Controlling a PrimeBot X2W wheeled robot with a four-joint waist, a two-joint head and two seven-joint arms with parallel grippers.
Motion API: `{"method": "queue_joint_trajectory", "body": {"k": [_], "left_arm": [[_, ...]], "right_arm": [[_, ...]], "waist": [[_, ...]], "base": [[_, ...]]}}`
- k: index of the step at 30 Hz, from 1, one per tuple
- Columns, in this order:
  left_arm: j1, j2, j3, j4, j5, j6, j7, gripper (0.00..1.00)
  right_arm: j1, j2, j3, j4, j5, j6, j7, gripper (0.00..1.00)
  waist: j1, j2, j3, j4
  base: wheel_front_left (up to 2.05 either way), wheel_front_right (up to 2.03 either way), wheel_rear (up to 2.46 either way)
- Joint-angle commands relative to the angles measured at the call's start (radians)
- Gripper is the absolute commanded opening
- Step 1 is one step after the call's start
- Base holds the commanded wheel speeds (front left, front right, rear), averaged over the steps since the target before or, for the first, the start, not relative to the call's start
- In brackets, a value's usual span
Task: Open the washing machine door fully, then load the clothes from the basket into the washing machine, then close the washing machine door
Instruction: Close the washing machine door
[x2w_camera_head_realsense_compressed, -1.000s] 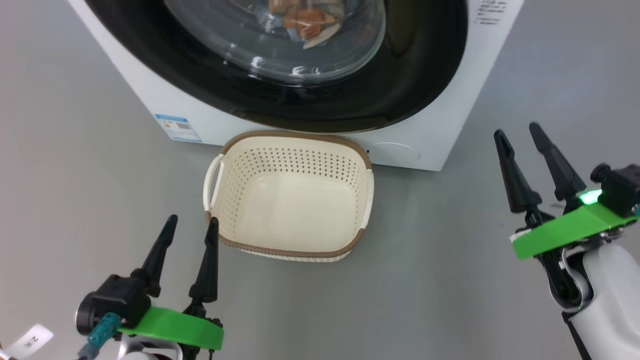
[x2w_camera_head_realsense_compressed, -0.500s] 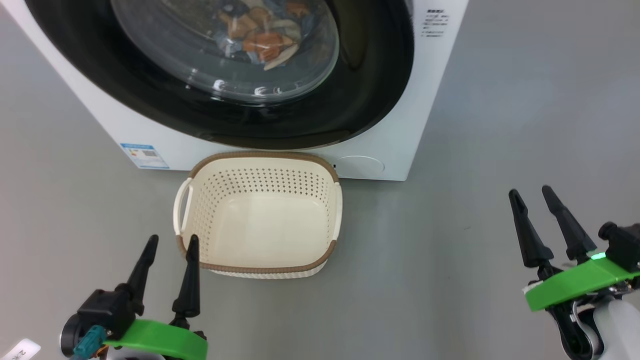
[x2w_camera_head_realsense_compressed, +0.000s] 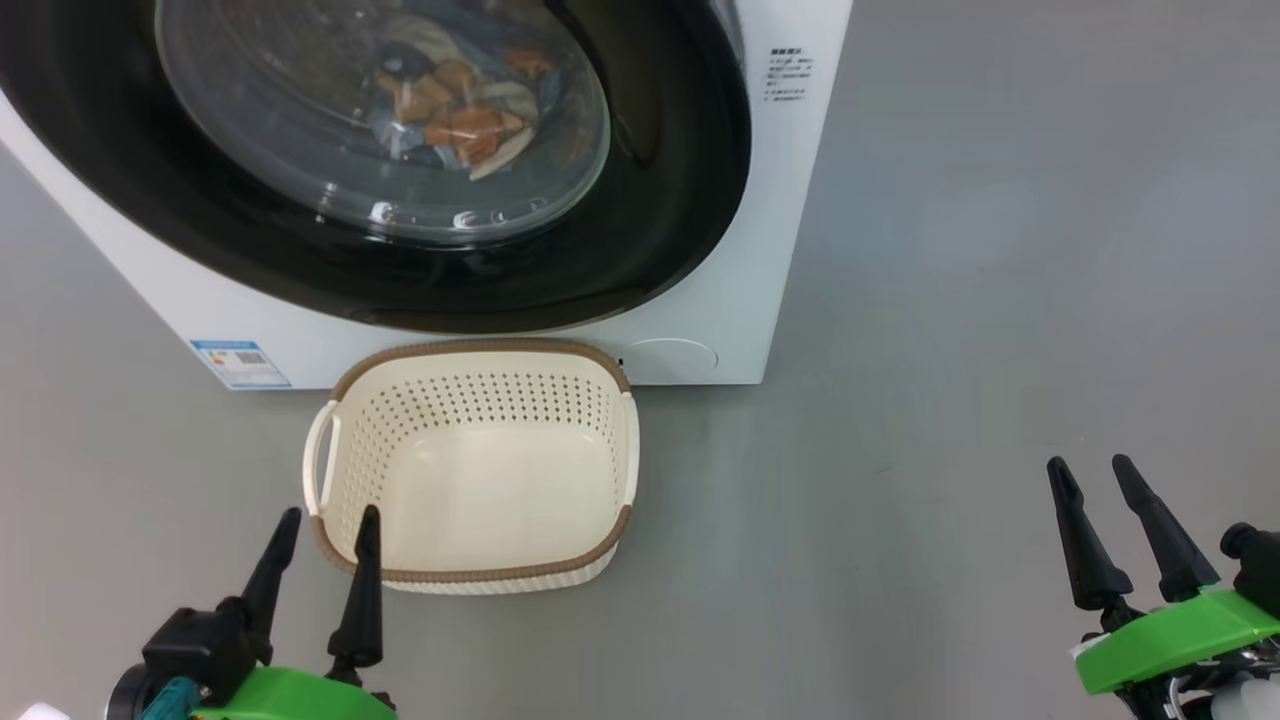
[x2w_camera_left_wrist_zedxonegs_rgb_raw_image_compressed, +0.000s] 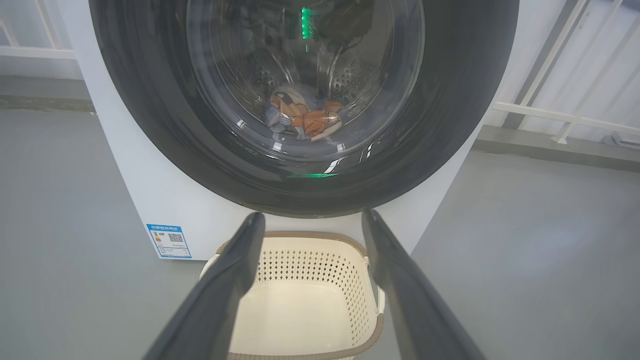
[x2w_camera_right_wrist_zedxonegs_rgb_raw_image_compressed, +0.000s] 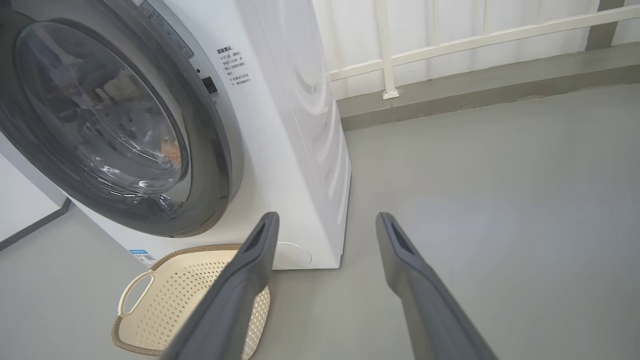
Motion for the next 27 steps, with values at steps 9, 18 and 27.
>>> {"method": "queue_joint_trajectory", "body": {"k": [9,18,27], "left_arm": [[0.04,0.022,0.058,-0.023,-0.004,-0.002,-0.006,1.0],[0.061,0.026,0.061,-0.023,-0.006,-0.002,-0.006,1.0],[0.058,0.025,0.059,-0.022,-0.005,-0.002,-0.006,1.0]], "right_arm": [[0.058,-0.002,-0.012,-0.032,-0.013,0.002,-0.005,1.0],[0.082,0.006,-0.024,-0.035,-0.018,0.002,-0.005,1.0],[0.082,0.007,-0.024,-0.04,-0.02,0.002,-0.005,1.0]], "waist": [[0.0,-0.0001,-0.038,-0.036],[0.0,-0.0001,-0.051,-0.036],[0.0,-0.0001,-0.049,-0.031]], "base": [[0.0,0.0,0.0],[0.0,0.0,0.0],[0.0,0.0,0.0]]}}
